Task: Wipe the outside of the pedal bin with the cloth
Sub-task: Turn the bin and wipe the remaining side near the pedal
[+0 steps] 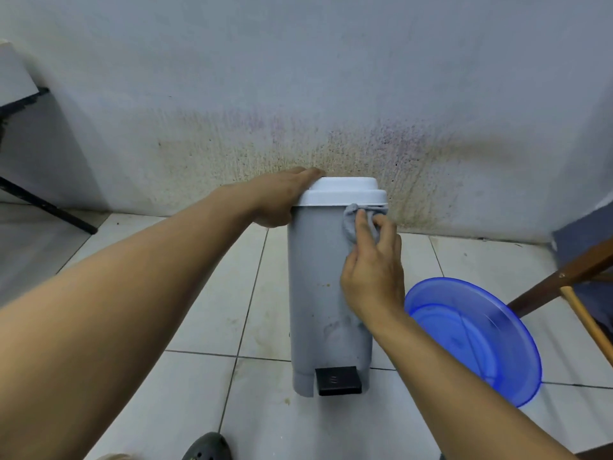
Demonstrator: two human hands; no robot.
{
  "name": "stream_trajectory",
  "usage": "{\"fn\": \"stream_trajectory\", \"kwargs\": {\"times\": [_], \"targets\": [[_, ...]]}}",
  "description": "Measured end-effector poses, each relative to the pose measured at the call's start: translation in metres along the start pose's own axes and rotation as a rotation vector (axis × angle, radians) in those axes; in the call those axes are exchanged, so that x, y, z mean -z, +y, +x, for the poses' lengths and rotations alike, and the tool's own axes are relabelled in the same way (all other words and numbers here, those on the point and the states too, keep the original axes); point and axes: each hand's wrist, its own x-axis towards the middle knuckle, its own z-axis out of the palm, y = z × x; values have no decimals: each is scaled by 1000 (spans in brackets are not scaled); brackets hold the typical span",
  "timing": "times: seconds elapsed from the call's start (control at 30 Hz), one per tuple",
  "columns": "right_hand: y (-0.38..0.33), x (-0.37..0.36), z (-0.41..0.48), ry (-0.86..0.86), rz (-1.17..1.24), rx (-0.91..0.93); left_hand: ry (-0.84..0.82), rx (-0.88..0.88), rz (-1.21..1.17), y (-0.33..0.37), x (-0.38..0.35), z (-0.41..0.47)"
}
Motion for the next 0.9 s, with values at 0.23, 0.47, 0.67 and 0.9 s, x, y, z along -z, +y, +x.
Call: {"fn": "stream_trajectory", "kwargs": {"times": [0.23, 0.47, 0.67, 0.9], "targets": [[-50, -26, 5, -85, -251, 277, 33, -49, 18, -9, -3, 10], [-45, -17, 11, -117, -295, 359, -85, 7, -148, -8, 8, 12], [-41, -13, 16, -178, -260, 376, -115, 159, -513, 6, 23, 11], [-25, -8, 26, -139, -318, 542, 0, 104, -297, 11, -1, 25]]}}
